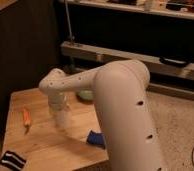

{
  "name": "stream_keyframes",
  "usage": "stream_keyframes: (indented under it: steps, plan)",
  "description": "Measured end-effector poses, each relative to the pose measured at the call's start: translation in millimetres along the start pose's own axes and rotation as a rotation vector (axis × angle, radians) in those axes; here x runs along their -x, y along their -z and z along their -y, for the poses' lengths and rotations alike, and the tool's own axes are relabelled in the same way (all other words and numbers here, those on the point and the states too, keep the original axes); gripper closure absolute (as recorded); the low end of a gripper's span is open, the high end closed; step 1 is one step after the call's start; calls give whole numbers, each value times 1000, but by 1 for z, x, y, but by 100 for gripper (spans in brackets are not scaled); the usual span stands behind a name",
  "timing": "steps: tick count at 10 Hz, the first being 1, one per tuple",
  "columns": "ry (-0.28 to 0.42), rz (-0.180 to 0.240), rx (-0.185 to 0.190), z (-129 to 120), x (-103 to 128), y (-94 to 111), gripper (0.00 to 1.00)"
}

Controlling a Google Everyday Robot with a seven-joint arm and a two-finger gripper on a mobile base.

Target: Place the ceramic cup over the eraser

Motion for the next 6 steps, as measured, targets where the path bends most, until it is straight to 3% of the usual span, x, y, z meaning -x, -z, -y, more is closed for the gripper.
stream_keyframes:
  steps: [3,6]
  plan:
    - [9,2,-7,1,-1,4,100]
    - [44,73,-13,4,14,43,100]
